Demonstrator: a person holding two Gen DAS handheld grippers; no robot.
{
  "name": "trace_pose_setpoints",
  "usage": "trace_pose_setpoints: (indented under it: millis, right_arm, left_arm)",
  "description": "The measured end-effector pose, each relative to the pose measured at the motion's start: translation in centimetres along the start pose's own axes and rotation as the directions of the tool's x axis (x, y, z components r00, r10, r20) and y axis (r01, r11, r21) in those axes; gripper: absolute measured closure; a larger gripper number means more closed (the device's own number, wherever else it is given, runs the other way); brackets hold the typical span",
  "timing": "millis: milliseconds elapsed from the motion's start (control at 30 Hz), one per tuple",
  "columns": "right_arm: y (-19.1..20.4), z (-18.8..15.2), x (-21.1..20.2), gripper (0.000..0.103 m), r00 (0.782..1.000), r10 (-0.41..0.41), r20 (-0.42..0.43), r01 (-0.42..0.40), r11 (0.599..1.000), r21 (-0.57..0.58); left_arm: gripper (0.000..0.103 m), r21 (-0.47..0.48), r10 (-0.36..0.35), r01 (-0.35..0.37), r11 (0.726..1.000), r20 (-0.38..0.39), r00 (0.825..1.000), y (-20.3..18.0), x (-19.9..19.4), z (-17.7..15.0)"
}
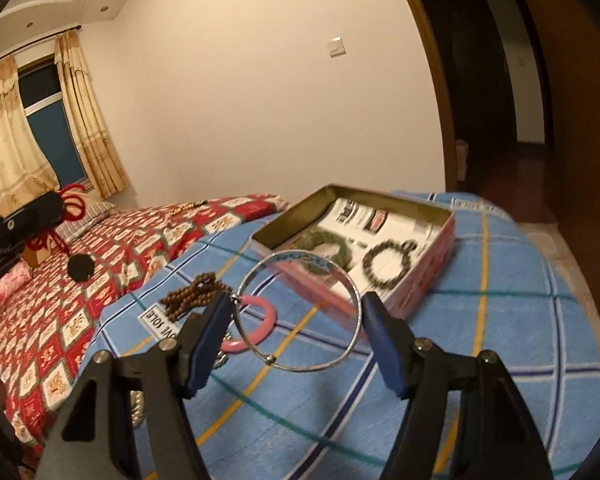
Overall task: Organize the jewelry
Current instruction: 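Place the silver bangle in the tin with right tool while left drops the red bow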
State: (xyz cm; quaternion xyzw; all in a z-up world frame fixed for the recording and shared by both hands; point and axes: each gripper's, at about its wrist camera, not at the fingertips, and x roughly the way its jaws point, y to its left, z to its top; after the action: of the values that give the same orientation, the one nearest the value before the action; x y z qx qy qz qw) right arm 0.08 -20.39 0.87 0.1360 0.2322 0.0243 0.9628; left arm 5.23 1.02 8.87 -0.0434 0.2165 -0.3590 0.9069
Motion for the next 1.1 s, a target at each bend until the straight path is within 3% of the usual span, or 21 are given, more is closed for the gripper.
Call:
trace_pose_setpoints:
  millis: [333, 600, 800, 933, 967, 1033, 1100]
  right_arm:
    - [-4.6, 4.2, 2.2, 0.033, 0.994, -0.109, 0.027, 0.109, 0.994, -0.009]
    - [-7.8, 6.3, 8.1, 0.033, 0.989, -0.132, -0.068, 0.135, 0.990, 0.031]
    - [-8.2, 6.1, 10.3, 0.033, 0.983, -0.137, -0.125, 0.140, 0.990, 0.015]
    - [-7.9, 5.9, 10.9, 0.033, 0.982, -0.132, -0.136, 0.130, 0.991, -0.025]
    - [-7.9, 5.9, 10.9, 0.033, 0.982, -0.128, -0.137, 0.125, 0.992, -0.028]
    - [-7.9, 5.8, 10.9, 0.032, 0.983, -0.122, -0.137, 0.119, 0.992, -0.030]
    - [-8.0, 5.8, 10.7, 0.031, 0.986, -0.102, -0.134, 0.100, 0.995, -0.022]
  left_arm:
    - [0.098, 0.031, -0.063, 0.064, 0.997, -0.024, 0.998, -2.4, 8.5, 3.2]
    - [0.098, 0.009, -0.046, 0.047, 0.999, -0.100, 0.994, -2.1, 17.3, 4.3]
    - [0.098, 0.044, 0.014, -0.004, 0.999, -0.229, 0.973, -1.1, 23.9, 2.8]
    - [0.097, 0.055, 0.060, -0.046, 0.997, -0.291, 0.955, -0.6, 26.3, 1.8]
    - [0.095, 0.045, 0.061, -0.050, 0.998, -0.303, 0.951, -0.5, 26.7, 1.7]
    - [0.079, 0.019, 0.069, -0.067, 0.998, -0.326, 0.943, 0.0, 27.1, 1.8]
    - [0.037, -0.007, 0.078, -0.085, 0.996, -0.334, 0.939, 0.2, 27.0, 1.9]
